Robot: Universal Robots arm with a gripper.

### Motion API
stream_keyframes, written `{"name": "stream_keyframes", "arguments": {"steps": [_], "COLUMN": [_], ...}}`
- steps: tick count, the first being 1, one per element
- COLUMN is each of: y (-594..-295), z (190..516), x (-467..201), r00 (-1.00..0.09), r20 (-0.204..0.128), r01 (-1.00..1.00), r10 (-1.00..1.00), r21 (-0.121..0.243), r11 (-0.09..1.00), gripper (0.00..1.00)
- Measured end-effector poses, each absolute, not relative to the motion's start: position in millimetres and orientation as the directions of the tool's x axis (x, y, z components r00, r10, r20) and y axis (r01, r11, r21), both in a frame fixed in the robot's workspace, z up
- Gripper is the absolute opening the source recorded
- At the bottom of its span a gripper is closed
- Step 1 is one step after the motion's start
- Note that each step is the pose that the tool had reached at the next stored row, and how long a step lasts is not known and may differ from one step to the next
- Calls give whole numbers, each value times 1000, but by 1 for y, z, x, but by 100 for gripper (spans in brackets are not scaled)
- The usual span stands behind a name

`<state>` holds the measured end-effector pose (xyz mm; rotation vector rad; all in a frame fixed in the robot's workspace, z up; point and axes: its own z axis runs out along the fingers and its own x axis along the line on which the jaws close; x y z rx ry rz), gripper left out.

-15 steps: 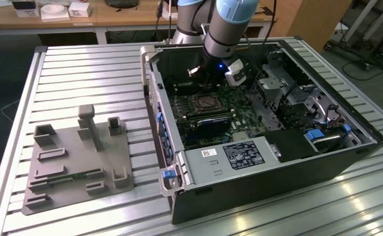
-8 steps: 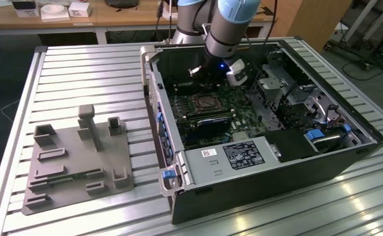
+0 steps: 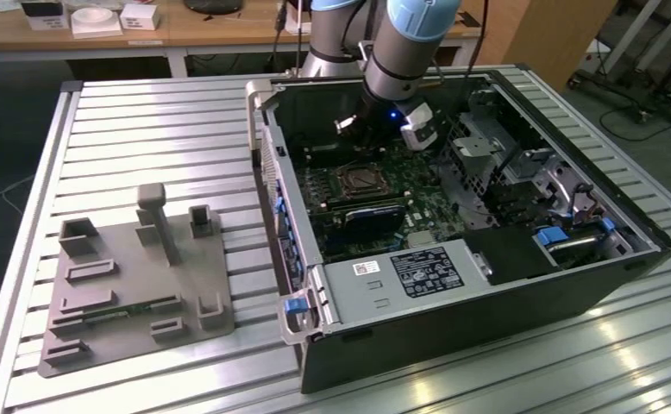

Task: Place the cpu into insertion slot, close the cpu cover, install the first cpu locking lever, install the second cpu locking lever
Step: 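Install the first cpu locking lever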

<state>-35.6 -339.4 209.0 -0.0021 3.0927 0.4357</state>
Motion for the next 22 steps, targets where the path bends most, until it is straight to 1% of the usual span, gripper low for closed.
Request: {"name": "stream_keyframes", "arguments": {"steps": [22], "y": [-339], "z": [204], "x": [-28], "r00": [-1000], "r20": [-18], "r01": [-4], "r10": [1], "r21": [275], "r11": [961], "gripper": [10]}}
